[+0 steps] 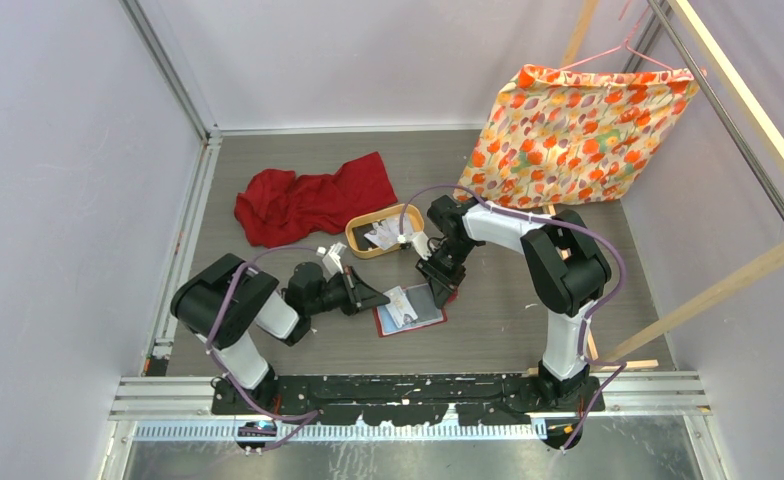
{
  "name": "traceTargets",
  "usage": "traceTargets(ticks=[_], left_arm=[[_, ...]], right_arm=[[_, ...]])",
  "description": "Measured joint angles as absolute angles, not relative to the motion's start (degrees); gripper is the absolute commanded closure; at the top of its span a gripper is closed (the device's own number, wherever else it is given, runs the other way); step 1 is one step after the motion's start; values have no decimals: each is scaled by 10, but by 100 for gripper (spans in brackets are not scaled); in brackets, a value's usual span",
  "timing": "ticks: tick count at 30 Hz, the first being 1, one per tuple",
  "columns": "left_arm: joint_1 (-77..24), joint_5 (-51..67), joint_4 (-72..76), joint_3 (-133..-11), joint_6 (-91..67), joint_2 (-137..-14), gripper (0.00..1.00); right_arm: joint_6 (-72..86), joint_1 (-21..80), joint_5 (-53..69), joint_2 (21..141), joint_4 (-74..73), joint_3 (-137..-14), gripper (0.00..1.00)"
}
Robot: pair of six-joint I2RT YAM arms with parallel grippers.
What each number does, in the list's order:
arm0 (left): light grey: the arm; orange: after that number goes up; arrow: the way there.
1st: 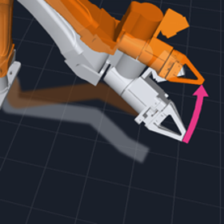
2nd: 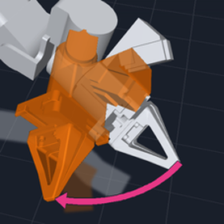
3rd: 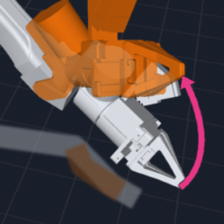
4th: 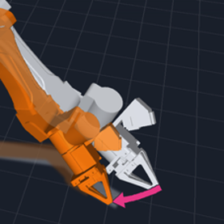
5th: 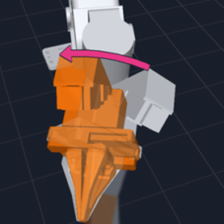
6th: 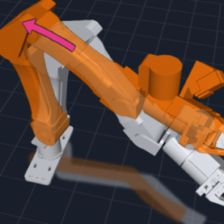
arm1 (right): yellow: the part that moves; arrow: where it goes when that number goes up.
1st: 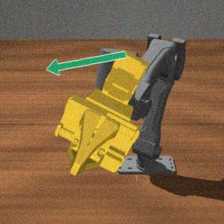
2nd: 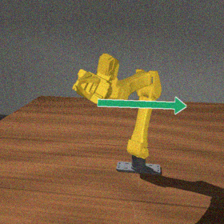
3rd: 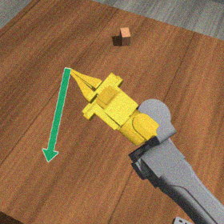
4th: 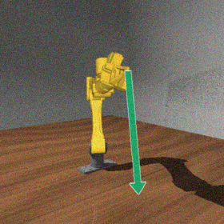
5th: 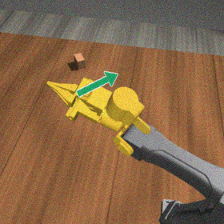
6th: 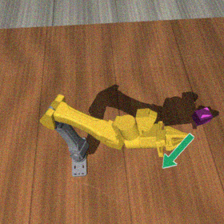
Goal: Put the credit cards into the card holder
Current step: Insert the credit card into the card holder.
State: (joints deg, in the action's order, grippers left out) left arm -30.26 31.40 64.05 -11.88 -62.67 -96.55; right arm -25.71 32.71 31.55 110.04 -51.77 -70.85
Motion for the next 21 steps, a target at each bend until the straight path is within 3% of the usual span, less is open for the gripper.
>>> traceTargets(ticks=[21], left_arm=[[-315, 348, 703, -163, -664, -1078, 100]], right_arm=[[-257, 329, 316, 1100, -519, -709, 79]])
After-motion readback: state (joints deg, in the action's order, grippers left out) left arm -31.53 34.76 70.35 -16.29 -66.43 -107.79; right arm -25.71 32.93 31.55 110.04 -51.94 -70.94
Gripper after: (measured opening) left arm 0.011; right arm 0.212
